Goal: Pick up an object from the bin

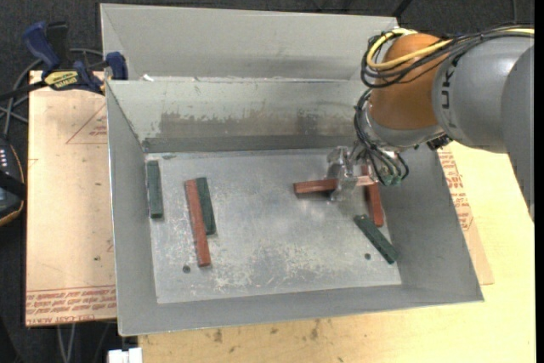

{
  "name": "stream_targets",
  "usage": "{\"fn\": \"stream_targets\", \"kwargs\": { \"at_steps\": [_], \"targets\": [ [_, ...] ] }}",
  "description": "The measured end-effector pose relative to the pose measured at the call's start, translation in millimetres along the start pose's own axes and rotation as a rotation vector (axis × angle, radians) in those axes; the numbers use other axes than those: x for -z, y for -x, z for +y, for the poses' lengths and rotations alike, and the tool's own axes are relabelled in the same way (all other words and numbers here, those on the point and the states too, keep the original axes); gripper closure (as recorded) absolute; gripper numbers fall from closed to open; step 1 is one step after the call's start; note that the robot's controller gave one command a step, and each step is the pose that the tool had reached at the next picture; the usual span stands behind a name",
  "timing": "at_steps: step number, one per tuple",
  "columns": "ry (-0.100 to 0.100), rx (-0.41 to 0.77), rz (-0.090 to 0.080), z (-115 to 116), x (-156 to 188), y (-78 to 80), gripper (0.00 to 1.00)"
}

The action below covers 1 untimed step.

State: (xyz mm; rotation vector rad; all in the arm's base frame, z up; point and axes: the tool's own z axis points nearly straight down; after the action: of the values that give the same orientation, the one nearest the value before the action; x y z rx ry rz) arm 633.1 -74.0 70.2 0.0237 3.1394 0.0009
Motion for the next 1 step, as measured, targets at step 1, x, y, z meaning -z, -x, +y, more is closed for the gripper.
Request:
{"fn": "stream_targets", "kwargs": {
  "at_steps": [1],
  "targets": [
    [0.0, 0.0, 0.0, 0.1, 0.0, 0.1, 0.0]
  ]
}}
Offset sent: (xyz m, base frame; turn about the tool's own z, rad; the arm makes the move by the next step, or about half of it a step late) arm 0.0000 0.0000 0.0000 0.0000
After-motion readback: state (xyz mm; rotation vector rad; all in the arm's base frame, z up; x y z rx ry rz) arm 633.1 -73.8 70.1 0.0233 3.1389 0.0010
